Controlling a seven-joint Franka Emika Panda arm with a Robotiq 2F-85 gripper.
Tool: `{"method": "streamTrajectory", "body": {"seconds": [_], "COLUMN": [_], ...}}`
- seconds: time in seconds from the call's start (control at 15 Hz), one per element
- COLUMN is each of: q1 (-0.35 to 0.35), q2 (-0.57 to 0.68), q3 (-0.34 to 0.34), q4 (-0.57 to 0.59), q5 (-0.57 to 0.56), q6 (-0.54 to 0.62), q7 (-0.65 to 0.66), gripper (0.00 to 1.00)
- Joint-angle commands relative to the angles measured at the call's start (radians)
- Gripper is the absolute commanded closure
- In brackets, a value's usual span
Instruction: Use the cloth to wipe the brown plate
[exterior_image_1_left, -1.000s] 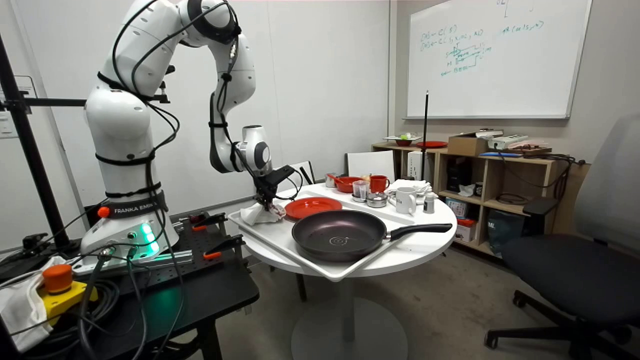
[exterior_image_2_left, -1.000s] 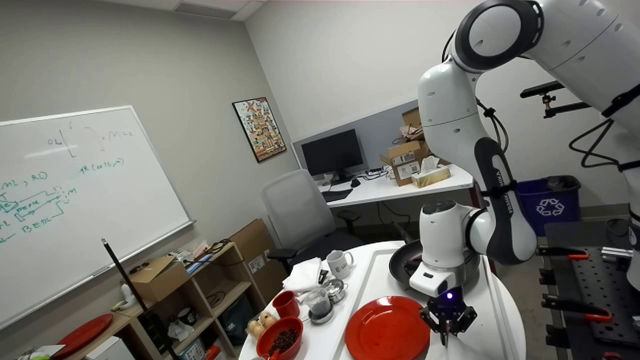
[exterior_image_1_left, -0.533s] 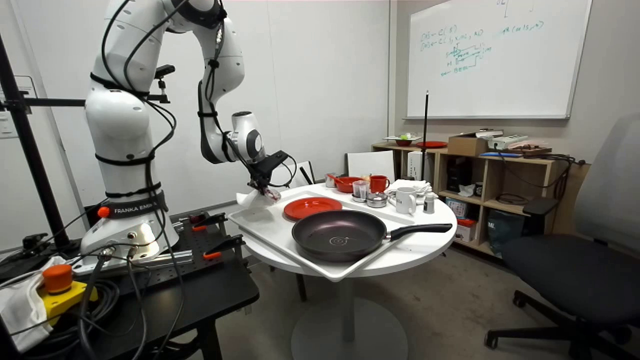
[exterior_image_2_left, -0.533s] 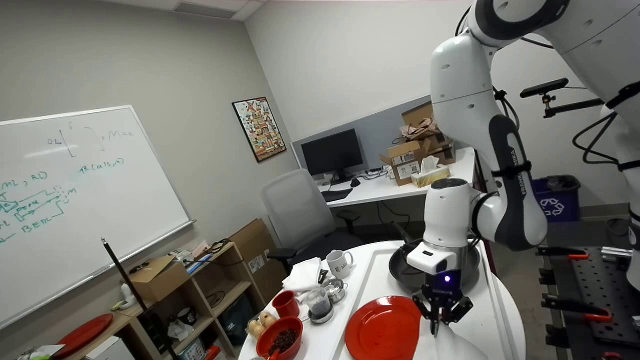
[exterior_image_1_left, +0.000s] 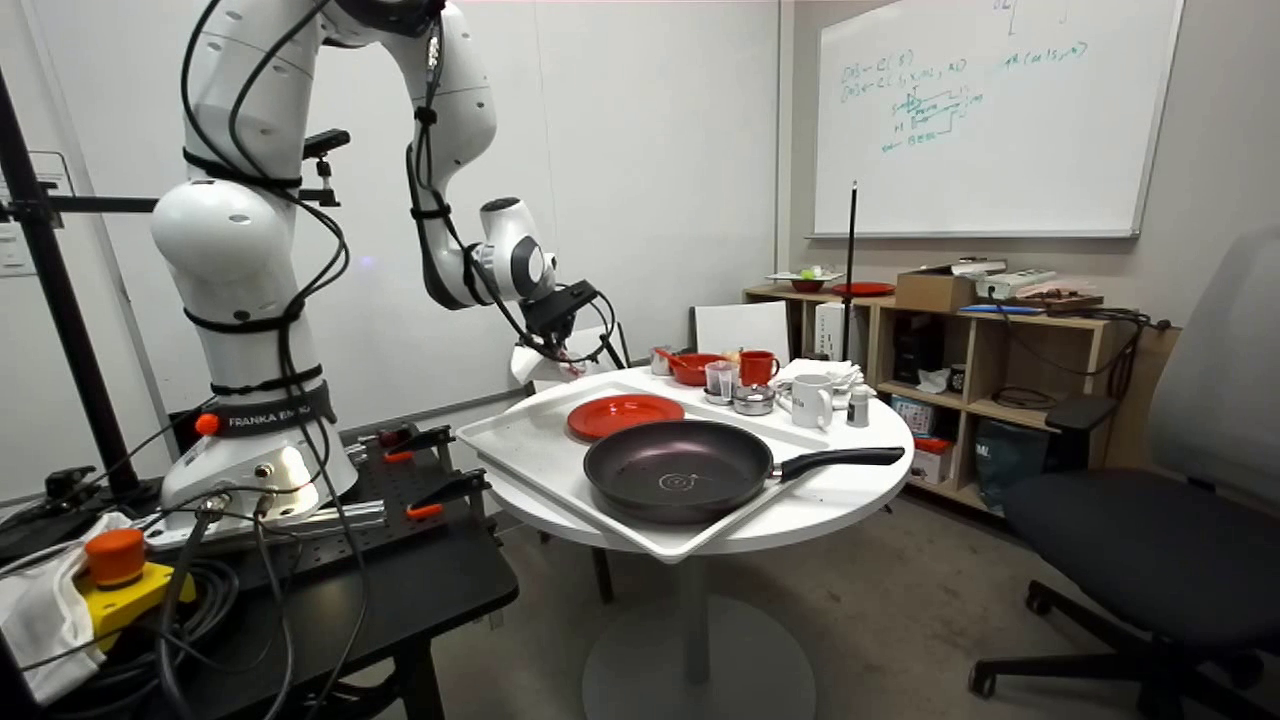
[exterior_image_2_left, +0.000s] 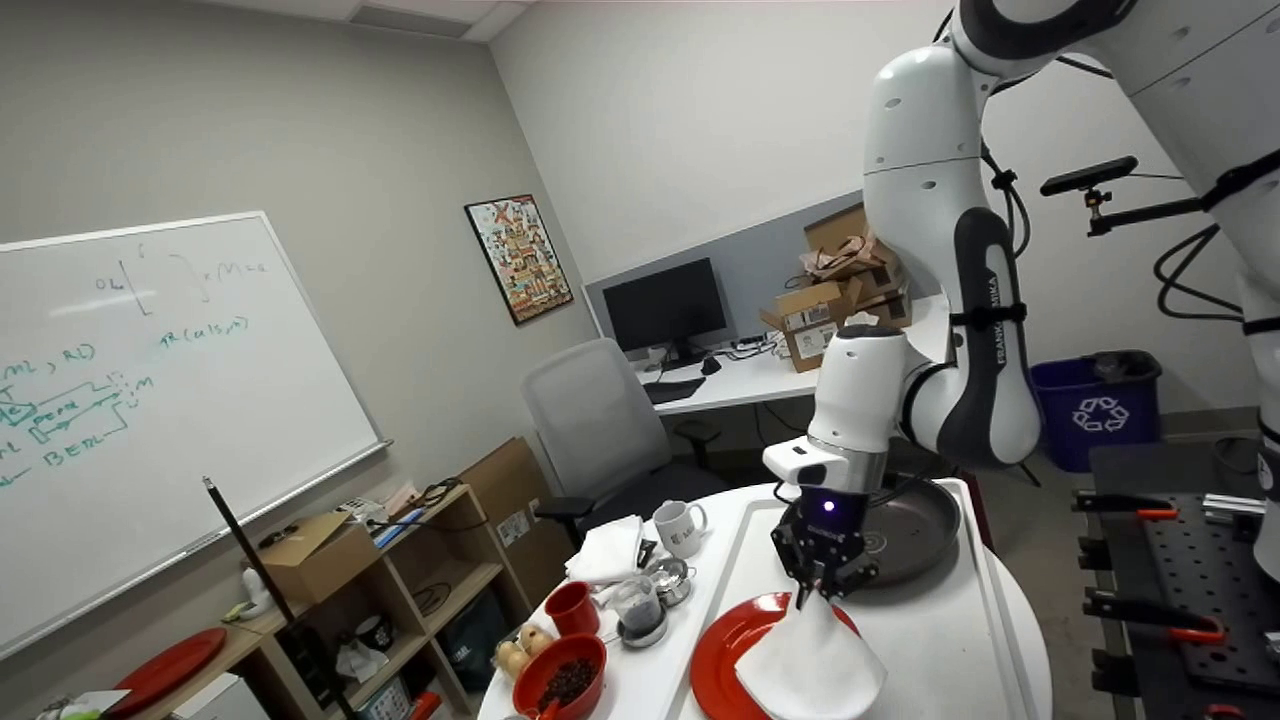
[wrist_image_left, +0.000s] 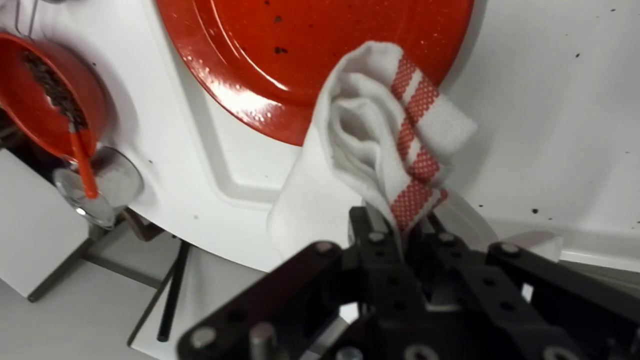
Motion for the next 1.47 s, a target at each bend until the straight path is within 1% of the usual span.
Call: {"method": "streamTrajectory", "body": {"seconds": [0.0, 0.2, 0.33, 0.4, 0.53, 0.67, 0.73, 0.8, 0.87, 1.07, 1.2, 1.27, 1.33, 1.4], "q1": [-0.130, -0.212, -0.251, -0.260, -0.307, -0.334, -0.367, -0.379, -0.416, -0.446, -0.457, -0.478, -0.393, -0.403], "q2": [0.041, 0.061, 0.077, 0.088, 0.138, 0.182, 0.217, 0.236, 0.270, 0.324, 0.335, 0.337, 0.296, 0.302], "q3": [0.097, 0.142, 0.161, 0.158, 0.188, 0.205, 0.239, 0.249, 0.290, 0.330, 0.344, 0.367, 0.282, 0.295], "q4": [0.082, 0.137, 0.167, 0.185, 0.227, 0.265, 0.286, 0.304, 0.323, 0.374, 0.384, 0.371, 0.347, 0.348], "q5": [-0.011, 0.001, 0.005, 0.012, 0.013, 0.029, 0.040, 0.052, 0.068, 0.101, 0.104, 0.102, 0.179, 0.180], "q6": [-0.021, -0.045, -0.084, -0.114, -0.178, -0.247, -0.287, -0.319, -0.359, -0.436, -0.447, -0.436, -0.395, -0.396], "q7": [0.116, 0.172, 0.191, 0.191, 0.184, 0.169, 0.156, 0.151, 0.132, 0.116, 0.112, 0.098, 0.071, 0.065], "gripper": [0.97, 0.97, 0.97, 0.97, 0.97, 0.97, 0.97, 0.97, 0.97, 0.97, 0.97, 0.97, 0.88, 0.88]}}
